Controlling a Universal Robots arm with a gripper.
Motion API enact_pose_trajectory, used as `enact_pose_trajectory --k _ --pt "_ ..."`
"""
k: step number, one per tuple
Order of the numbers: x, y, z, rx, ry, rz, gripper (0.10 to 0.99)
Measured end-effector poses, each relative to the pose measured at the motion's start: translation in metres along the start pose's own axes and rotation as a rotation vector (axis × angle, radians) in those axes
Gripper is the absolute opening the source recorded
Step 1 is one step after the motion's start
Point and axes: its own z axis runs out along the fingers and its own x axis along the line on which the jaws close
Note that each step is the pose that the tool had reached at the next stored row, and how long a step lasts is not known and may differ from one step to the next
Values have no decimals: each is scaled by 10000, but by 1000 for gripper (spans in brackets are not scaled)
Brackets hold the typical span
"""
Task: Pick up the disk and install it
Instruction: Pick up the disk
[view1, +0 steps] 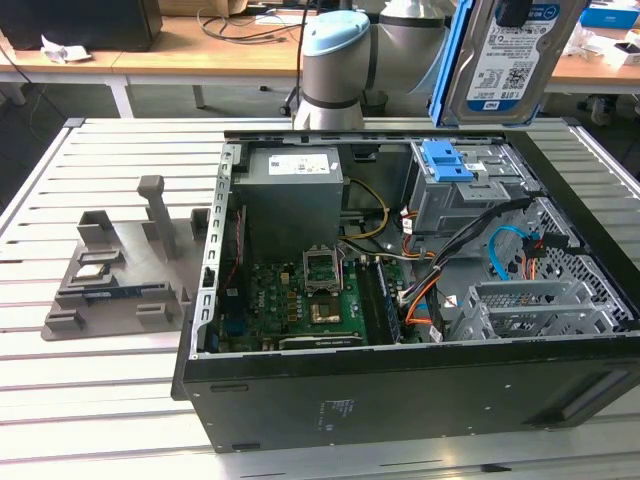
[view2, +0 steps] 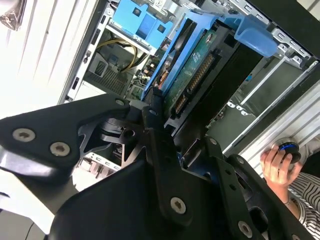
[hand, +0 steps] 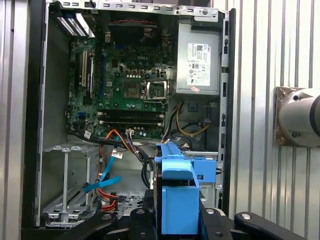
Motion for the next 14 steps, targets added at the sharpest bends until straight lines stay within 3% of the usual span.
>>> enact_pose_trajectory --k 4,6,14 --pt "49 2 -1 0 0 0 365" --pt "131 5 -3 -1 1 0 365" --pt "239 9 -4 0 3 0 365"
